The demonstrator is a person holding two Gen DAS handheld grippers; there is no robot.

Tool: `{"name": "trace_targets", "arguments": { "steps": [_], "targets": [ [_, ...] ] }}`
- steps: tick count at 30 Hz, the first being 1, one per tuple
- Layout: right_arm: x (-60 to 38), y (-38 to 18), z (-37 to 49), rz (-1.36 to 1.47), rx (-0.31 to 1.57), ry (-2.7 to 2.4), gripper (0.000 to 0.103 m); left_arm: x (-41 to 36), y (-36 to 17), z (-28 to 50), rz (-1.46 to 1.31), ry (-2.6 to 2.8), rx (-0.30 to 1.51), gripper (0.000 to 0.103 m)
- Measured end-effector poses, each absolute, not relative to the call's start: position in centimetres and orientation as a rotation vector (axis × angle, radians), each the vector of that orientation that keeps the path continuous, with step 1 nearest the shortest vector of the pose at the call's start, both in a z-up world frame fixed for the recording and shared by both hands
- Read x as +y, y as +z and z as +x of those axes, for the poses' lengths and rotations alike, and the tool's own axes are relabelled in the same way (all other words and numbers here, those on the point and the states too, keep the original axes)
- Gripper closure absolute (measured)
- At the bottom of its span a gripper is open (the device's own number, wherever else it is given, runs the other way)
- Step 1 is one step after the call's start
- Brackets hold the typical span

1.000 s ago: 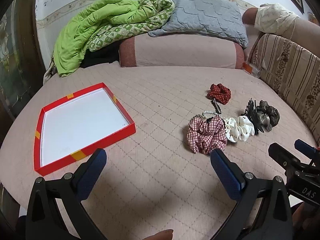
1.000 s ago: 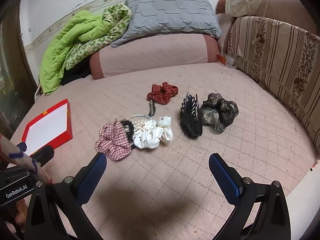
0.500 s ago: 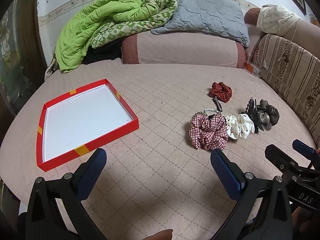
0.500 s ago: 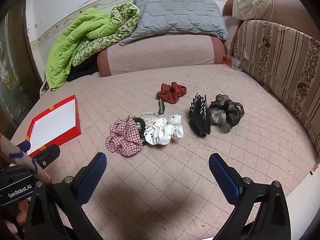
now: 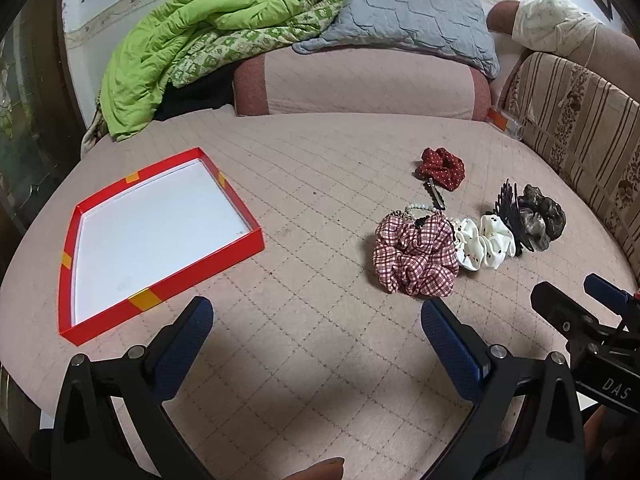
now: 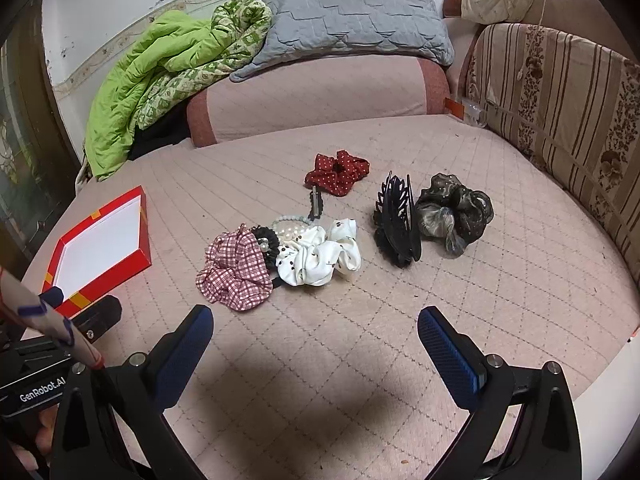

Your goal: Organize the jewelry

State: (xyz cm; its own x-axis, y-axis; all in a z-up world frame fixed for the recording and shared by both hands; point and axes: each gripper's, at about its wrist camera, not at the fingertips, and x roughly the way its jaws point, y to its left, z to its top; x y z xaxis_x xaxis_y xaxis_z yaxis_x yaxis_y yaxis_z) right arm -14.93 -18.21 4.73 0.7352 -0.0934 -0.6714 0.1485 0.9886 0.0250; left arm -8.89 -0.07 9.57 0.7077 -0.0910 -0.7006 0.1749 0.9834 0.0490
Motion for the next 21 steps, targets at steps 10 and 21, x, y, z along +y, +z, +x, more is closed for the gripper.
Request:
{"name": "trace_targets", "arguments": {
  "steps": [10, 21],
  "targets": [
    [-19.8, 4.0, -14.0, 0.113, 0.753, -0.139, 0.0, -1.4, 8.4, -6.3, 0.11, -0.157, 0.817, 0.0],
    [-21.7, 3.6, -12.8, 0.155, 0.753, -0.15, 0.0, -5.0, 5.5, 0.0, 0.084, -0.274, 0.924, 0.0]
  ]
}}
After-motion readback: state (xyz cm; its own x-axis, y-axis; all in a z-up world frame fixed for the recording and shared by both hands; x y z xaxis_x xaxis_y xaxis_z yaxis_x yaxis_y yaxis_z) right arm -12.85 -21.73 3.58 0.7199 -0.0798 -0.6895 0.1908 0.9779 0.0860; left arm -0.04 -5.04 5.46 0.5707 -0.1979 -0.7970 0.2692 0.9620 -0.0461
